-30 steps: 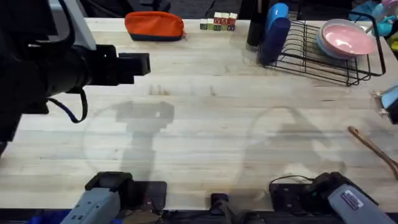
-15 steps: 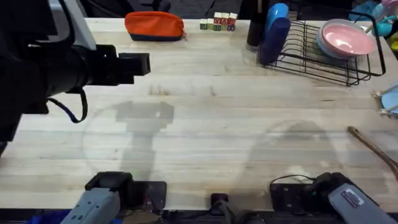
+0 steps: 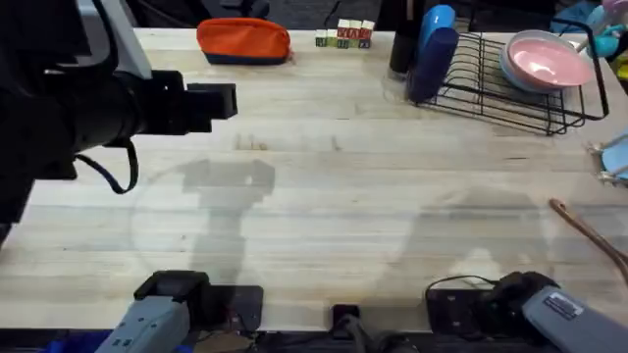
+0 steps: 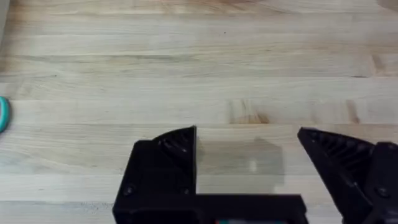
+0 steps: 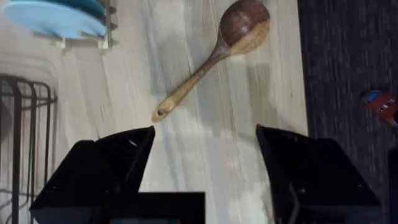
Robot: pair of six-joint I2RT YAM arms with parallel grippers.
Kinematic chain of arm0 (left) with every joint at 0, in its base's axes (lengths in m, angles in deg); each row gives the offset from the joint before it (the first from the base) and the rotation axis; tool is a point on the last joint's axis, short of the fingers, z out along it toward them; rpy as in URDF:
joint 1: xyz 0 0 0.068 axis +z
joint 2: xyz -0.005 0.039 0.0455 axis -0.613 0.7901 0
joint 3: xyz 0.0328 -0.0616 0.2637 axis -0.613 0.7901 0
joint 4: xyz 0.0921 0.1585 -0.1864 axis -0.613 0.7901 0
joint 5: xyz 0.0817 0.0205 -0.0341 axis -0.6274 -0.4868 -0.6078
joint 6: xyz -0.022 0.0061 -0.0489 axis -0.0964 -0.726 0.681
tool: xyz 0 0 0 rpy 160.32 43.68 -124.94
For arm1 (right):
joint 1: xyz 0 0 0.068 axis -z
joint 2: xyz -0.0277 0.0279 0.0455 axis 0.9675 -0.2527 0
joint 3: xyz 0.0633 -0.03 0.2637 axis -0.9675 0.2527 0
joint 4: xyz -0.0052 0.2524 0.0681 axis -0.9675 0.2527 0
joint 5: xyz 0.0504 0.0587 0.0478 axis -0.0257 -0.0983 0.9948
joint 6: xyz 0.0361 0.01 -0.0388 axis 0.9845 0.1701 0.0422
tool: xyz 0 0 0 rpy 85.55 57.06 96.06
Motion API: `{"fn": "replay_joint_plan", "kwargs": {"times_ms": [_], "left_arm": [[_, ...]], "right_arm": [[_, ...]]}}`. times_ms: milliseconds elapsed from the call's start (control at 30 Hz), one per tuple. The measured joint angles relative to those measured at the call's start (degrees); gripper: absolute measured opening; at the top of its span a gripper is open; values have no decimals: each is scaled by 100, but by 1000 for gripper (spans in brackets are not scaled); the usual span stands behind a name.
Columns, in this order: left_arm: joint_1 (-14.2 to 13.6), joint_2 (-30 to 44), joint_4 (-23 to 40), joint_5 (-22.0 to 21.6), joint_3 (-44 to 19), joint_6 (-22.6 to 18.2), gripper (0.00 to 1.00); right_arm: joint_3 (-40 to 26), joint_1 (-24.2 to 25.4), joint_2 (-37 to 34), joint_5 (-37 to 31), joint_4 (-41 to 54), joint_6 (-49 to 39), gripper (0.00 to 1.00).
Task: Pick up the spoon on the table one by one and put them onto the rack
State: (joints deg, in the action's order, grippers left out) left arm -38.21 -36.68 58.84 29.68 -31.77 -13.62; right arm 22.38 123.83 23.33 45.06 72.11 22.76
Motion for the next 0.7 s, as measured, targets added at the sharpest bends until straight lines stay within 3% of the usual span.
{"fn": "replay_joint_plan", "kwargs": {"times_ms": [267, 300, 333, 700], "left_arm": [[0, 0, 0, 0, 0, 0, 991], [0, -1, 0, 0, 0, 0, 993], [0, 0, 0, 0, 0, 0, 993], [0, -2, 0, 0, 0, 0, 992]], "right_arm": [[0, 57, -593, -105, -393, 530, 994], [0, 148, -684, -129, -365, 907, 994], [0, 408, -831, -192, -625, 1892, 994], [0, 573, -1567, -310, -739, 2196, 994]]}}
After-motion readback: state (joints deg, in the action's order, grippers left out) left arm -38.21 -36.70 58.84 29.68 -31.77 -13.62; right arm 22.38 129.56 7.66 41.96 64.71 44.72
